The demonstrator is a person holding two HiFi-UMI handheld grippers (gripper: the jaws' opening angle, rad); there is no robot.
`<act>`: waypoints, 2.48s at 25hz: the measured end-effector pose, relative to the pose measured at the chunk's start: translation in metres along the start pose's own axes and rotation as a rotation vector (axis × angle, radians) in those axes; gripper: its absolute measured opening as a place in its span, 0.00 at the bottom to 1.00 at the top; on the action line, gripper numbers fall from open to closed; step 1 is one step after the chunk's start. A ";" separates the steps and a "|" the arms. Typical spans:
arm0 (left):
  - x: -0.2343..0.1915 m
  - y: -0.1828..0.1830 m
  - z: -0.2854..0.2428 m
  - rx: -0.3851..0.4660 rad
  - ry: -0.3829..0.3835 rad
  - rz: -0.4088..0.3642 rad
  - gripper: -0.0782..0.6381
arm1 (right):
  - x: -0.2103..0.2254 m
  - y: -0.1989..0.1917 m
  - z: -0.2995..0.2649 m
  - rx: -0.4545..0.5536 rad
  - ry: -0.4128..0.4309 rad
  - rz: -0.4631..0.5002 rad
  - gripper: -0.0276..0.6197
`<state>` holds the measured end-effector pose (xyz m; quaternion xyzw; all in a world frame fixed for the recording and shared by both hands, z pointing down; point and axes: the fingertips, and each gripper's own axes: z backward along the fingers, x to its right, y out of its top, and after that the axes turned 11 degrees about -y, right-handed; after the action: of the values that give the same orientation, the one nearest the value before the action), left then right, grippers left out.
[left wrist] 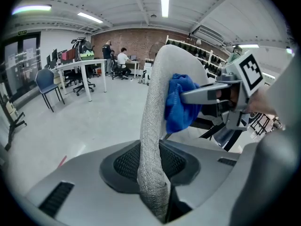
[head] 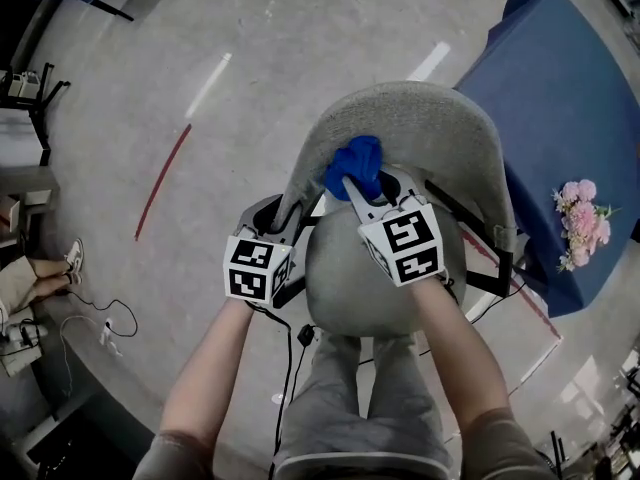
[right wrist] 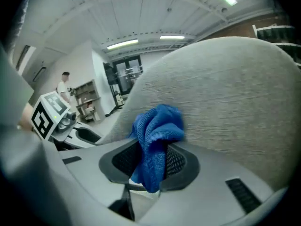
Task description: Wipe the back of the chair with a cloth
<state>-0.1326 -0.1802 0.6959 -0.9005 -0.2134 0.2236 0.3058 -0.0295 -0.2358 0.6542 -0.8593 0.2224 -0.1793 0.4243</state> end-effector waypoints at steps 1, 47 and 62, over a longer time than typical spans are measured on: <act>0.000 0.000 0.000 0.000 0.001 0.002 0.27 | 0.026 -0.005 0.002 -0.002 -0.055 -0.018 0.23; 0.000 0.000 -0.001 0.012 0.004 0.043 0.27 | 0.100 -0.072 -0.011 -0.092 -0.198 -0.112 0.23; -0.001 -0.002 -0.003 0.007 0.017 0.039 0.28 | 0.205 -0.114 0.141 -0.028 -0.804 -0.340 0.23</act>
<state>-0.1320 -0.1806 0.6990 -0.9052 -0.1925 0.2227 0.3066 0.2389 -0.1920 0.6897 -0.8908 -0.1027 0.1052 0.4300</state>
